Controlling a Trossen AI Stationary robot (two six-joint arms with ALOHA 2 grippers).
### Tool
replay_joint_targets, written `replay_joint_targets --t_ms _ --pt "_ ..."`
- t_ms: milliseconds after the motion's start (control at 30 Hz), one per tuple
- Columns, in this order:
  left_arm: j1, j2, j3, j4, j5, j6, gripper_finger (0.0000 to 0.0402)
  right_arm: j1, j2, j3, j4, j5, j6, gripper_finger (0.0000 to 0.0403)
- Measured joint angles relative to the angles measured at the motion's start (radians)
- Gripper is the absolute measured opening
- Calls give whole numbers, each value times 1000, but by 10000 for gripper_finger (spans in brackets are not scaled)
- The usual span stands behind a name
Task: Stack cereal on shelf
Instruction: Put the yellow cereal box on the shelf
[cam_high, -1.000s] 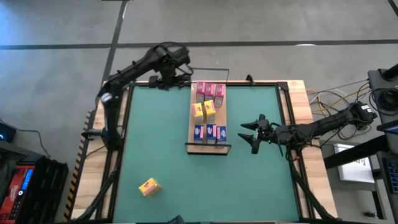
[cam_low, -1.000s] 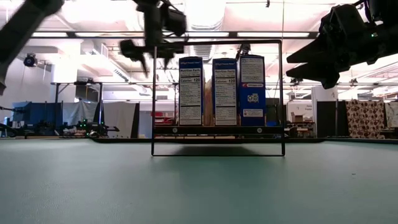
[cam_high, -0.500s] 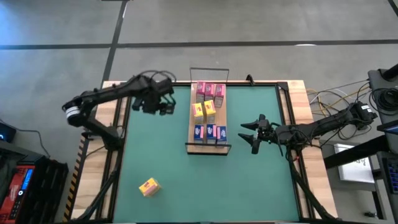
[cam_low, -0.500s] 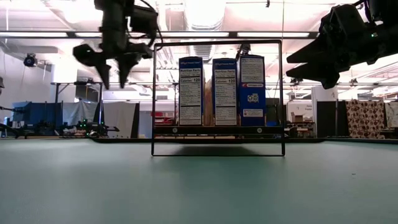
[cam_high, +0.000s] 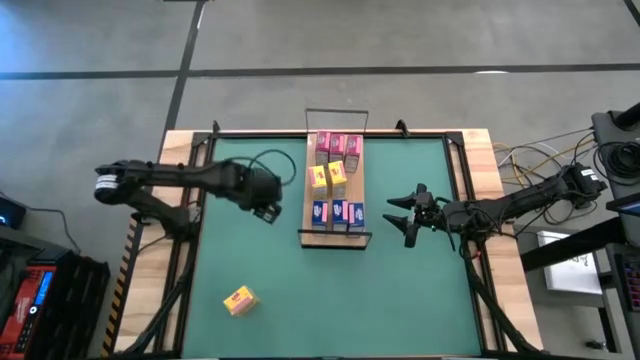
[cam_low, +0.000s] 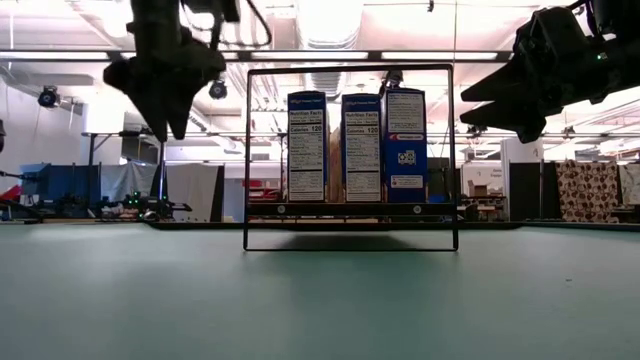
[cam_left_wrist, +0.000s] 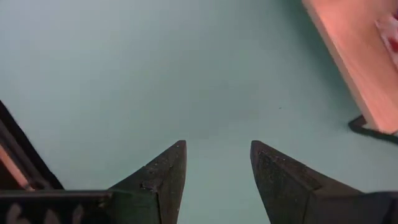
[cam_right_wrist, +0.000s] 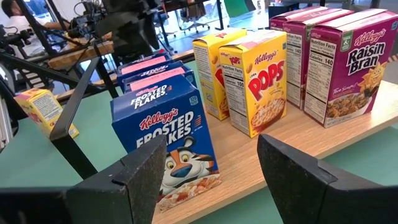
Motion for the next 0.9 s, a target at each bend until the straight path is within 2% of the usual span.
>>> replay_joint_targets --t_ms 133,300,400,533,600,700,900 --pt "-113 0 -1 -6 -110 14 162 0 0 0 0 0 0 240" --pt "-241 4 -1 -3 -151 3 162 0 0 0 0 0 0 240" --pt "-297 5 2 14 -83 20 162 0 0 0 0 0 0 240" --pt "-360 5 2 58 89 -46 162 0 0 0 0 0 0 240" --pt "-399 5 2 82 129 -85 162 0 0 0 0 0 0 240" --pt "-462 5 2 105 137 -156 162 0 0 0 0 0 0 240" --pt "-540 2 16 105 136 -415 162 0 0 0 0 0 0 240"
